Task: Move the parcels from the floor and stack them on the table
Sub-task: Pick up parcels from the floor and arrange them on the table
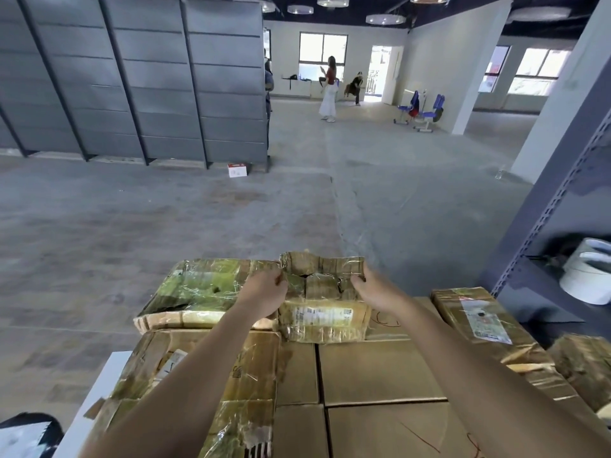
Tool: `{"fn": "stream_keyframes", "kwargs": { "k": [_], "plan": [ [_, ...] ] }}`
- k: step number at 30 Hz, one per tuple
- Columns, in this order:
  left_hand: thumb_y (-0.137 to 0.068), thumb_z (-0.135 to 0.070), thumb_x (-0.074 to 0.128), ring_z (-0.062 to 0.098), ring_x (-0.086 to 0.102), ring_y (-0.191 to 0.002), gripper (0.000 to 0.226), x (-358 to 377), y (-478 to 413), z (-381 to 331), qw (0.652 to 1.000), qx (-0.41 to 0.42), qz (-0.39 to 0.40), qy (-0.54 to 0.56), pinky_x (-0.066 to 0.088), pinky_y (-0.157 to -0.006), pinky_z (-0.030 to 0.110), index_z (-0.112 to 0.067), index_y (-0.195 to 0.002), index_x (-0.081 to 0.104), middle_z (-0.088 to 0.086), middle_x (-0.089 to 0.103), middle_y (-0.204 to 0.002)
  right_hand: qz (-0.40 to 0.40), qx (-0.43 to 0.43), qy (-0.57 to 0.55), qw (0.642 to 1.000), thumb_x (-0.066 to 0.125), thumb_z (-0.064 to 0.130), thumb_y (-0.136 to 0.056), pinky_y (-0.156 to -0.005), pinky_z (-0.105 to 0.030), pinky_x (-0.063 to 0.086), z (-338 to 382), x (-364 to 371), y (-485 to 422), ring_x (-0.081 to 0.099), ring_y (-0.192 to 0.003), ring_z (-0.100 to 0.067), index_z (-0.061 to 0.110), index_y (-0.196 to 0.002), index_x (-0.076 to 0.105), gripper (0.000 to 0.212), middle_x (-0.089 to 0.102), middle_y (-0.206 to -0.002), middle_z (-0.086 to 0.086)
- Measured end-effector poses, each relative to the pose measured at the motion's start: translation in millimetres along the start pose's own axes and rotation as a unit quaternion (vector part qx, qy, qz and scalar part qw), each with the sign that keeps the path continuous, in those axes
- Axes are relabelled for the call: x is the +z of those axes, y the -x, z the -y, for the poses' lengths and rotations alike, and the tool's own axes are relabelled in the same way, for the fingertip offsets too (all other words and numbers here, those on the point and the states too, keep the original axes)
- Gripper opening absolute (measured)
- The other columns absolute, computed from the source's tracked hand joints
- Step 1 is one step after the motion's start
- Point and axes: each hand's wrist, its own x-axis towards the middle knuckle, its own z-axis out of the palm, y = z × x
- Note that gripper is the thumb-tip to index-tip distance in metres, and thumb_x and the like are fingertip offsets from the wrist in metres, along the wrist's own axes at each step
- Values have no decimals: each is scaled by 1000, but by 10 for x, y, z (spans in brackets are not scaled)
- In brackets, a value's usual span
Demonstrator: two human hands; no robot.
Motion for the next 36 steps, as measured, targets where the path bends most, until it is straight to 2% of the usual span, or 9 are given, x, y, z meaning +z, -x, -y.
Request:
{"fn": "stream_keyframes", "kwargs": {
  "k": [2, 4, 6, 11, 18, 21, 25, 29, 36],
  "plan": [
    [-96, -24, 33, 25, 61, -89, 24, 38, -19, 16, 999, 1, -8, -47, 51, -87, 43, -12, -92, 52, 6, 57, -82, -1, 4, 25, 1000, 30, 42, -103, -59, -30, 46, 2, 38, 11, 57, -65, -15, 14, -155, -3, 67, 58, -100, -4],
    [-96, -27, 32, 31, 52, -114, 28, 57, -13, 32, 999, 2, -16, -47, 42, -99, 50, -12, -105, 53, 8, 59, -96, -32, 2, 36, 999, 31, 45, -103, -63, -29, 42, -15, 64, -4, 58, -74, -17, 12, -155, 6, 66, 58, -100, -7],
    [-96, -28, 36, 33, 56, -108, 33, 38, 18, 32, 999, 5, -35, -17, 47, -96, 51, -12, -119, 51, 8, 62, -95, -87, -4, 33, 996, 33, 45, -102, -75, -33, 45, -37, 72, -21, 59, -90, -23, 10, -150, 21, 61, 57, -110, -10],
    [-95, -16, 37, 30, 63, -87, 24, -32, 91, 26, 997, 36, -70, 10, 50, -90, 45, -10, -104, 59, 9, 65, -61, -124, -27, 70, 989, 32, 45, -102, -75, -34, 48, -62, 65, 7, 62, -86, -18, 16, -149, 28, 55, 49, -136, -11],
    [-96, -13, 38, 17, 56, -75, 27, -134, 188, 23, 993, 81, -79, 18, 48, -93, 45, -10, -100, 64, 9, 67, -78, -214, -69, 156, 962, 38, 32, -101, -81, -37, 44, 66, 140, 142, 47, -118, -25, 16, -133, 46, 37, 49, -128, -8],
    [-97, -15, 39, 25, 59, -84, 25, -197, 260, 45, 992, 92, -83, 20, 46, -96, 46, -10, -97, 63, 11, 61, -95, -241, -112, 174, 948, 40, 27, -100, -80, -35, 44, 191, 203, 273, 47, -117, -23, 16, -134, 47, 36, 50, -128, -7],
    [-97, -20, 43, 29, 61, -100, 27, -283, 435, 133, 991, 85, -101, 31, 51, -86, 37, -13, -116, 62, 7, 63, -112, -231, -158, 144, 949, 41, 24, -100, -76, -31, 39, 376, 336, 506, 50, -115, -22, 16, -135, 48, 36, 50, -130, -6],
    [-96, -16, 45, 22, 63, -72, 29, -375, 787, 209, 987, 70, -141, 27, 49, -59, 24, -11, -119, 61, 10, 67, -110, -216, -212, 127, 945, 44, 21, -99, -63, -25, 34, 510, 473, 734, 57, -85, -15, 14, -133, 50, 35, 57, -121, -5],
    [-95, -17, 46, 25, 62, -84, 23, -447, 1750, 364, 972, 3, -234, 10, 46, -67, 29, -9, -103, 65, 7, 67, -104, -141, -300, 35, 943, 47, 24, -99, -71, -29, 46, 738, 766, 1246, 59, -90, -18, 15, -132, 53, 34, 56, -128, -6]
  ]
}}
